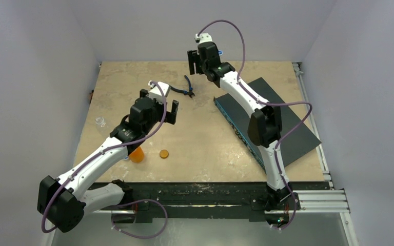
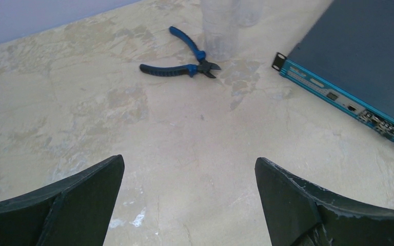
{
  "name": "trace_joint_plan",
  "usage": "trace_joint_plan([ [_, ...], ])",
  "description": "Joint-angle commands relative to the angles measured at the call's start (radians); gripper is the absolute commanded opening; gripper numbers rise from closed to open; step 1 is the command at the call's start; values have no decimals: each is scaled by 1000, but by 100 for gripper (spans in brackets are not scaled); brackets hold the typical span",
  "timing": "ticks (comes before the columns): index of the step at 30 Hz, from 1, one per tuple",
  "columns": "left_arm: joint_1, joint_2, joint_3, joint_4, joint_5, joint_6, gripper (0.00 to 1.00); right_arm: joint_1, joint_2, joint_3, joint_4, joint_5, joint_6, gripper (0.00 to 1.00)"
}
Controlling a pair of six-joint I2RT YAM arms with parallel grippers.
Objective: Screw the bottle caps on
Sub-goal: Place the plastic bottle at the center of the board.
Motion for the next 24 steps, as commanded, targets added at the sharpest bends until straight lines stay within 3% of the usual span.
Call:
trace_joint_plan([
  [1, 16, 0, 93, -60, -225, -82, 100, 4, -132, -28, -27, -9, 47, 80],
  [4, 29, -13, 128, -146, -389, -144, 100, 5, -211, -92, -60, -12, 86, 87],
  [10, 105, -34, 207, -333, -636, -218, 100, 5, -398, -303, -75, -49, 166, 91],
  [14, 223, -47, 236, -409, -690, -264, 100, 5, -512, -441, -57, -109, 190, 91],
  [19, 293, -64, 253, -470, -771, -292, 100, 14, -627, -569, -11, -182, 204, 91],
  [24, 412, -83, 238, -514, -700, -321, 100, 17, -662, -619, 5, -232, 206, 91],
])
